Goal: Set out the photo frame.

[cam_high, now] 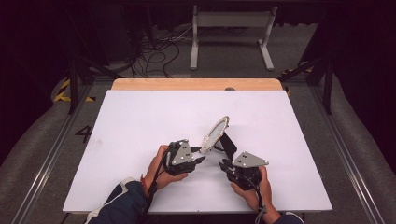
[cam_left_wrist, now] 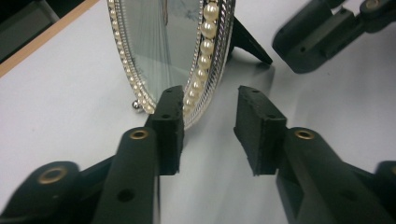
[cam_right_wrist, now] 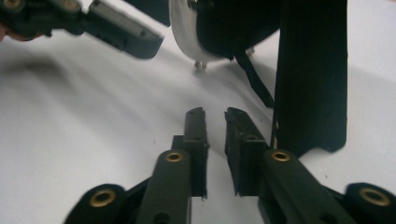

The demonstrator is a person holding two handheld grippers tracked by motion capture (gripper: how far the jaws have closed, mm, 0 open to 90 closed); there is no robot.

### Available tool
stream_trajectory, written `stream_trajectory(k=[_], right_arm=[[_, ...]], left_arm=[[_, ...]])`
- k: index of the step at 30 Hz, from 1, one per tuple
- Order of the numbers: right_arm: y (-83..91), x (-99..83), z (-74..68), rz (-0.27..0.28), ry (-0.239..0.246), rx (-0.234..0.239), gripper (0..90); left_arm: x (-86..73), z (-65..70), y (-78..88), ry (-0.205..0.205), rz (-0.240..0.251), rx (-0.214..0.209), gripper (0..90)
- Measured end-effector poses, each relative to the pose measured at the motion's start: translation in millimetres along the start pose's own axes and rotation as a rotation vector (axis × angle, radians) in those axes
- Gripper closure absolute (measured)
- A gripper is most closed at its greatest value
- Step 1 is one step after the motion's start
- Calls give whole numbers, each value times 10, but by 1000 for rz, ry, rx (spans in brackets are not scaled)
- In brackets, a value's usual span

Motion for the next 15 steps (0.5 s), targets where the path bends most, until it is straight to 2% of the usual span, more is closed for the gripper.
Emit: stream_trajectory(k=[3,6,12,13,15], right_arm=[[5,69,-49,38,-2,-11,717],[-14,149,-100,67,-15,-19,668],[-115,253,-155,74,-47,-55,596],[-141,281,-157,82,-73,-60,573],[-170,303,-167,86,-89,-68,554]], left_arm=[[-70,5,103,14,-18,10,515],[-172,26,234,27,-36,47,415],[-435,69,553,76,-60,82,270],[-485,81,596,89,-65,87,233],[-627,101,709,113,-82,85,209]])
Point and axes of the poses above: each handheld gripper's, and its own axes: y roughly backward along the jaws, x roughly out of its top, z roughly to its right, the point moved 1 cm from there along -y, roughly forward along the jaws, and after that the axes turned 5 degrees about -x, right-handed, at the moved point
